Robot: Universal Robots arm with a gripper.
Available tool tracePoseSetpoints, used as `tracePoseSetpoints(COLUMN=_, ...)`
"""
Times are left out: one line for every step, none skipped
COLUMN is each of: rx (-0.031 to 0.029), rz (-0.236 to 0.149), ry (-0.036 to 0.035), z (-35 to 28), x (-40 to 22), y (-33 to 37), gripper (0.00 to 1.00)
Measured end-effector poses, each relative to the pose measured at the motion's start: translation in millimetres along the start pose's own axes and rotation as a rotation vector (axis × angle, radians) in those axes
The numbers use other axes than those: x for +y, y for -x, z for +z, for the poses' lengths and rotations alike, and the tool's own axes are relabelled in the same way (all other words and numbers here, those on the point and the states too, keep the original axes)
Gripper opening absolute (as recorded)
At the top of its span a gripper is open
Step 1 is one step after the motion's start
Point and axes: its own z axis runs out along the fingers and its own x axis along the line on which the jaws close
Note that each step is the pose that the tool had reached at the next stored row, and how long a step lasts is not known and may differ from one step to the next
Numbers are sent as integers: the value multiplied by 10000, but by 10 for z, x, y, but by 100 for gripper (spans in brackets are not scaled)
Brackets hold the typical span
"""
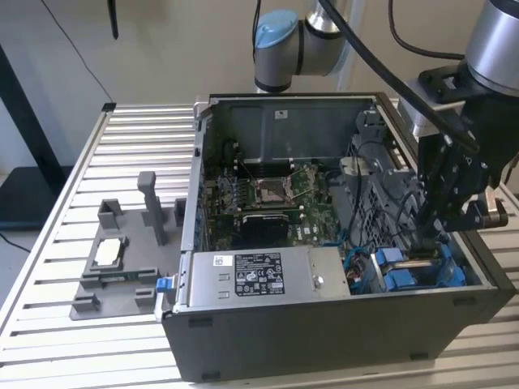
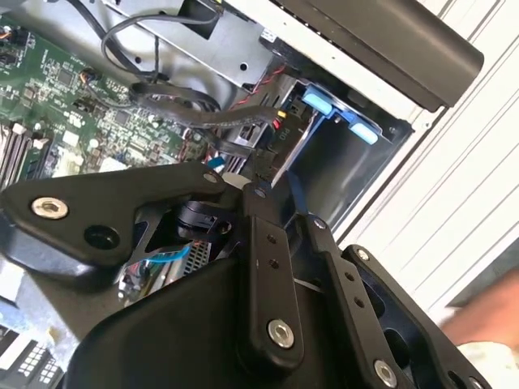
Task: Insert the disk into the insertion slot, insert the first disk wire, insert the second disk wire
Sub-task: 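Insert the second disk wire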
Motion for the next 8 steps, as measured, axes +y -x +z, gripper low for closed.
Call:
tracePoseSetpoints(rx=0, rz=0, ry=0, z=-6, x=-1, y=1, gripper=25)
tracePoseSetpoints(rx=2, rz=0, ry=0, z=-14, x=-1, y=2, gripper=25)
tracePoseSetpoints(rx=1, rz=0, ry=0, z=-18, x=-2, y=2, gripper=25)
tracePoseSetpoints(rx=0, rz=0, ry=0, z=-18, x=-1, y=2, gripper=25)
tracePoseSetpoints(rx=-1, rz=0, ry=0, z=-19, x=-2, y=2, gripper=25)
tracePoseSetpoints(rx=1, rz=0, ry=0, z=-22, x=-2, y=2, gripper=25)
tracePoseSetpoints(rx=1, rz=0, ry=0, z=-22, x=-2, y=2, gripper=25)
tracePoseSetpoints(rx=1, rz=0, ry=0, z=-23, x=-2, y=2, gripper=25)
